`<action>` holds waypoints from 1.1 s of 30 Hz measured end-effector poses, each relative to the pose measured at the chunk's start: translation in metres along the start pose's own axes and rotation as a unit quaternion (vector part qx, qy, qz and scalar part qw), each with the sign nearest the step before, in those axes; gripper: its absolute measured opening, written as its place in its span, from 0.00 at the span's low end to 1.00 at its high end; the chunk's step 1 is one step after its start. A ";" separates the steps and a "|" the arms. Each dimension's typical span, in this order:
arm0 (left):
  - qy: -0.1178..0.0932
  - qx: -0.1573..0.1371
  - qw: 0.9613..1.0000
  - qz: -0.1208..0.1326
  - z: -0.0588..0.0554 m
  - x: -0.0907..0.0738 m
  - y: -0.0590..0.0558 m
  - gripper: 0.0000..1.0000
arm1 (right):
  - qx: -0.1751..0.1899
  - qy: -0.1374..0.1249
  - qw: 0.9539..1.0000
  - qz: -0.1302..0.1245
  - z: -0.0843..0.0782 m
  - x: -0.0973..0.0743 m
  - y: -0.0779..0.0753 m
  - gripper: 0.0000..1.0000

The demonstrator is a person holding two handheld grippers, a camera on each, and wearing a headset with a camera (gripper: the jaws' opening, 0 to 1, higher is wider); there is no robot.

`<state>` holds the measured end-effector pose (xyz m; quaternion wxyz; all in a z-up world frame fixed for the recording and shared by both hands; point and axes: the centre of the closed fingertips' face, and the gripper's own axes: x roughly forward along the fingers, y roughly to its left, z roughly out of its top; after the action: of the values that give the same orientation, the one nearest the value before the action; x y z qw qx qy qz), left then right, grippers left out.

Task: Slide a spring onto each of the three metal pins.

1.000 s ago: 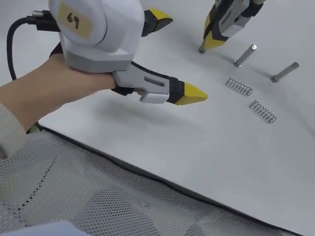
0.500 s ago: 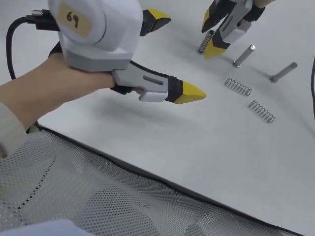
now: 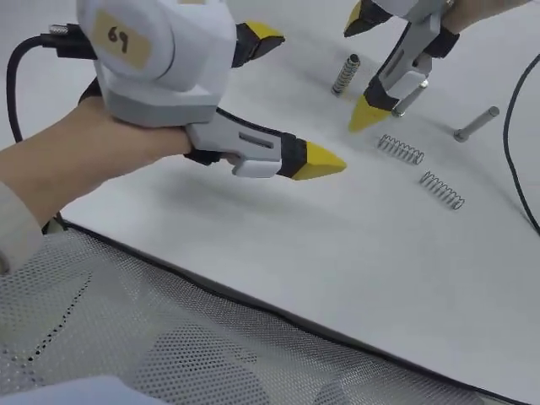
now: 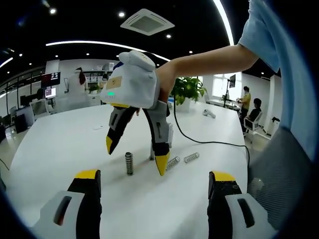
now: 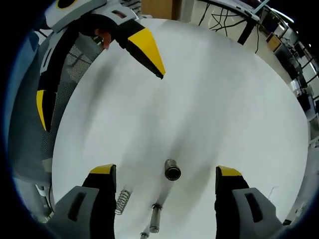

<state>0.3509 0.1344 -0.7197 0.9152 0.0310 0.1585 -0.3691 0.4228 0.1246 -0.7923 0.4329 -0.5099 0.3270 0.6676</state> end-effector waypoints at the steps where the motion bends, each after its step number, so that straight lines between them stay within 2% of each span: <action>1: 0.000 -0.001 1.000 0.000 0.000 0.000 0.000 0.86 | 0.002 -0.003 1.000 -0.002 0.000 -0.001 0.000 0.81; 8: -0.002 -0.002 1.000 0.003 0.003 -0.001 -0.004 0.86 | 0.029 -0.038 0.998 -0.029 0.000 -0.018 0.004 0.81; 12: -0.001 -0.004 1.000 0.000 0.000 -0.002 -0.002 0.86 | 0.040 -0.053 0.997 -0.042 -0.002 -0.029 0.003 0.80; 19: 0.003 -0.002 1.000 -0.002 0.001 -0.007 -0.001 0.86 | 0.084 -0.096 0.989 -0.071 -0.015 -0.051 0.009 0.80; 22: 0.006 0.003 1.000 -0.005 0.002 -0.008 -0.001 0.85 | 0.094 -0.102 0.987 -0.083 -0.023 -0.059 0.014 0.80; 29: 0.007 0.011 1.000 -0.012 0.008 -0.006 -0.002 0.85 | 0.139 -0.142 0.973 -0.116 -0.036 -0.079 0.026 0.80; 30: 0.007 0.012 1.000 -0.013 0.008 -0.006 -0.002 0.85 | 0.150 -0.148 0.970 -0.123 -0.040 -0.081 0.027 0.80; 33: 0.010 0.015 1.000 -0.017 0.007 -0.004 -0.003 0.85 | 0.167 -0.155 0.965 -0.133 -0.049 -0.085 0.033 0.80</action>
<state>0.3476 0.1337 -0.7110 0.9067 0.0463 0.1629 -0.3863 0.4207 0.0476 -0.7238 0.6419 -0.3596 0.2924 0.6108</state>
